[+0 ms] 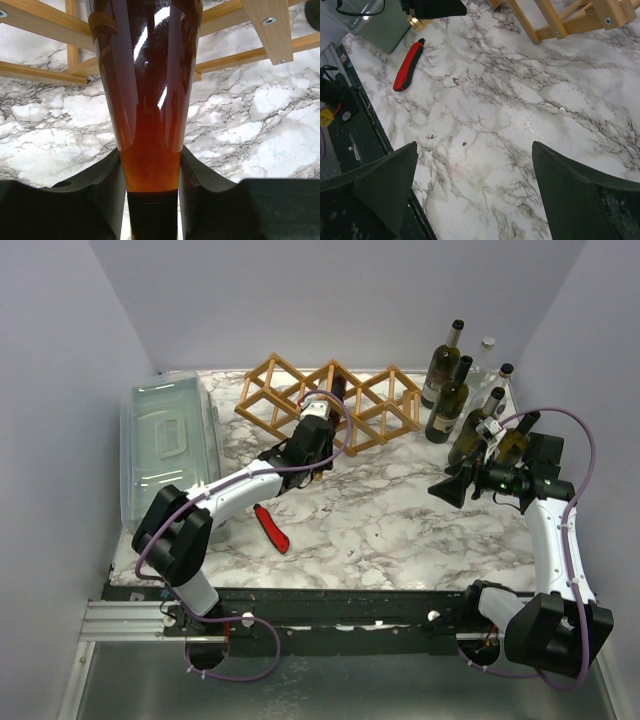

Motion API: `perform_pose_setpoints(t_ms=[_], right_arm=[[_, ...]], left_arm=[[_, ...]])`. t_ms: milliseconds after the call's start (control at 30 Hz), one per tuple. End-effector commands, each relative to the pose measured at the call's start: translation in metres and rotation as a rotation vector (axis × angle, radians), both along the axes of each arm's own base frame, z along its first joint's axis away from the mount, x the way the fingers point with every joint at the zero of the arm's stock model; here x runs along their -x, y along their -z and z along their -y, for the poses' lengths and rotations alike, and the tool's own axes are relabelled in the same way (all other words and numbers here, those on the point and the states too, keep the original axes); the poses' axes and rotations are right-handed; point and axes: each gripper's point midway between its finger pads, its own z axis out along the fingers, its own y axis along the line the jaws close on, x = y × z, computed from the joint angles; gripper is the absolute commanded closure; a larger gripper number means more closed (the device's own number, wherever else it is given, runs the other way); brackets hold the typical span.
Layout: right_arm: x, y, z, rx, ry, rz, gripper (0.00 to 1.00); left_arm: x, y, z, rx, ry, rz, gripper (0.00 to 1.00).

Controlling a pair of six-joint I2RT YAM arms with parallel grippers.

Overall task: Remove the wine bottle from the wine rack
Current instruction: Pick up the wine bottle from the wine rack.

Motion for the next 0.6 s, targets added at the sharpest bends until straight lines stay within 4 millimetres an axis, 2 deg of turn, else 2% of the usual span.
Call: perform_pose_setpoints(t_ms=[0, 567], right_arm=[[-0.003, -0.004, 0.000, 0.017, -0.001, 0.009, 0.01], [-0.003, -0.002, -0.001, 0.019, -0.002, 0.006, 0.01]], left_arm=[[-0.024, -0.136, 0.011, 0.237, -0.034, 0.363, 1.00], [-0.005, -0.127, 0.002, 0.232, -0.022, 0.351, 1.00]])
